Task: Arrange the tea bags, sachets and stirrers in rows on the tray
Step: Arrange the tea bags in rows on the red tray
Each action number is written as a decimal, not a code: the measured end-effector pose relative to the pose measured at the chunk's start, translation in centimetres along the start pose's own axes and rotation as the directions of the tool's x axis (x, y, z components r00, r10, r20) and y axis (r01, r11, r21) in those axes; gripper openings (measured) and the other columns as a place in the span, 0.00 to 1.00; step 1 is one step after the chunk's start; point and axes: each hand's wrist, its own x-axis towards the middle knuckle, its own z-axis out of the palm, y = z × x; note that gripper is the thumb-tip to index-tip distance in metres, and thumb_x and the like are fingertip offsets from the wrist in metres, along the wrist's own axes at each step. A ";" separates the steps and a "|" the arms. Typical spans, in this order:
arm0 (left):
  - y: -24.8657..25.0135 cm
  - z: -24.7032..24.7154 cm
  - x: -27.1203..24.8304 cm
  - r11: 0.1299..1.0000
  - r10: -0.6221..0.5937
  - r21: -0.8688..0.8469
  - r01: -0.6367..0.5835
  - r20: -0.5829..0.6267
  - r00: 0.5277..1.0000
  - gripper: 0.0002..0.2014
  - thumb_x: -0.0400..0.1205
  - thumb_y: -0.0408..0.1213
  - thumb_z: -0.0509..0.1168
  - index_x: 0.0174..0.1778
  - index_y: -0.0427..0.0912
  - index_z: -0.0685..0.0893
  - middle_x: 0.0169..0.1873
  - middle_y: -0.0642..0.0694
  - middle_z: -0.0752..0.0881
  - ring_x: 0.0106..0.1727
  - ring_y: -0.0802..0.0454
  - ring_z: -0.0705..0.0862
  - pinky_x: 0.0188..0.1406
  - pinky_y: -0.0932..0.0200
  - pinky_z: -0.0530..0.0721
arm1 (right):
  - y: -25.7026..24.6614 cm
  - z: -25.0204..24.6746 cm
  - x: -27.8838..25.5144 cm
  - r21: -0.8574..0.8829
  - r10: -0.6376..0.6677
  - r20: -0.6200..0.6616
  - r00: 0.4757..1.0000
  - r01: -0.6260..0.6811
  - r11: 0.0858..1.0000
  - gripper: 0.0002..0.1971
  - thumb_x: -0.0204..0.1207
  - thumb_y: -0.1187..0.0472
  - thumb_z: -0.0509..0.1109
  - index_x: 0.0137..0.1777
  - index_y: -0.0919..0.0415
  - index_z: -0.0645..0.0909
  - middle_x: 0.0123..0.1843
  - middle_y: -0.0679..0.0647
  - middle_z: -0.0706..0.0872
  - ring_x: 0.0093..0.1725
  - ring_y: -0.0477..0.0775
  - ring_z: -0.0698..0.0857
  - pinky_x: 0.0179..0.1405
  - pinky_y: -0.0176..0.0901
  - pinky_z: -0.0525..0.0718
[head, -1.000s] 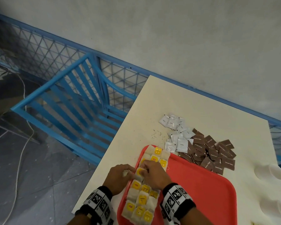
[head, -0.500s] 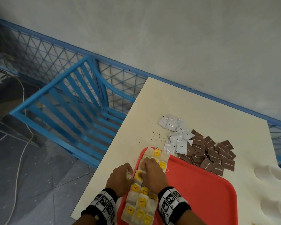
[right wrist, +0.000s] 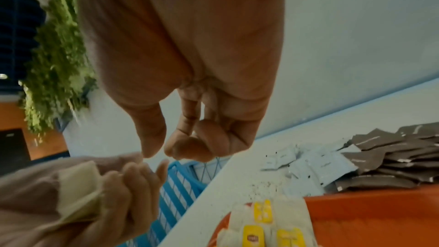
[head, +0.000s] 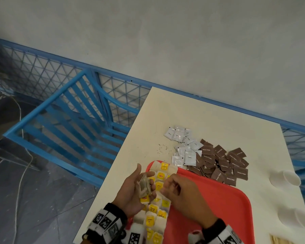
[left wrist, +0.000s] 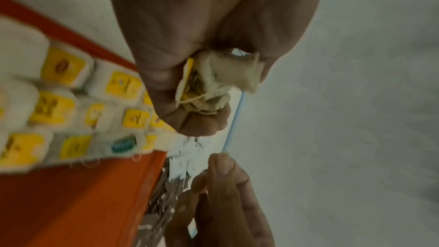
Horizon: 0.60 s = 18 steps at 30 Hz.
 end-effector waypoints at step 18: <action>-4.7 5.4 1.9 0.939 0.182 -0.293 -0.178 -0.013 0.983 0.06 0.78 0.35 0.65 0.49 0.38 0.83 0.32 0.43 0.79 0.41 0.44 0.77 0.41 0.49 0.89 | -1.1 -2.7 -4.3 0.253 0.204 -0.108 0.973 -0.172 0.952 0.11 0.74 0.60 0.77 0.33 0.60 0.81 0.29 0.59 0.86 0.27 0.44 0.77 0.30 0.42 0.74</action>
